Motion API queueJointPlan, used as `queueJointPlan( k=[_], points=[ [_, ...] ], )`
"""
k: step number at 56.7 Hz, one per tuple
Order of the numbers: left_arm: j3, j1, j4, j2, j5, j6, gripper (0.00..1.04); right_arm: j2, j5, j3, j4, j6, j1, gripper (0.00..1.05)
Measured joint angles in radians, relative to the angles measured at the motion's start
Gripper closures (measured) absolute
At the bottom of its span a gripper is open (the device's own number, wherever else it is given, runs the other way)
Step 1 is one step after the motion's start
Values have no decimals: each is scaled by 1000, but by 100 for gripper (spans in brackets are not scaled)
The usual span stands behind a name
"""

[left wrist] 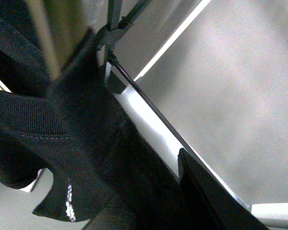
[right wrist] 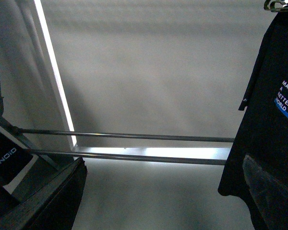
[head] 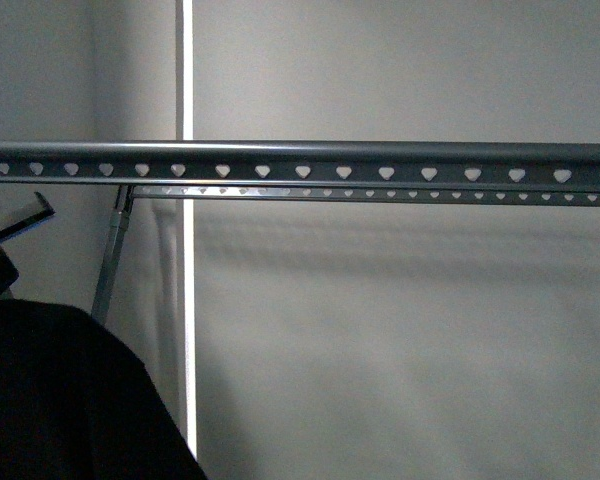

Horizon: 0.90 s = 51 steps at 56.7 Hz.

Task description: Hang clothes on hanger

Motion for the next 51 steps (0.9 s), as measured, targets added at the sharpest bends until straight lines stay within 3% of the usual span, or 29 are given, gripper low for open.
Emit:
queueJointPlan(
  k=[9,28,38,51],
  points=[
    [-164,2,-3,-117,119,-7,100,0,0,0,0,0,0,7],
    [-493,-23,-81,-473,463,276,101,0,0,0,0,0,0,7],
    [-531,-14,-211,-601,740,548,101,0,-1,0,0,0,0,7],
    [-334,-2,-256,-492,893,1091,101,0,0,0,0,0,0,7]
  ],
)
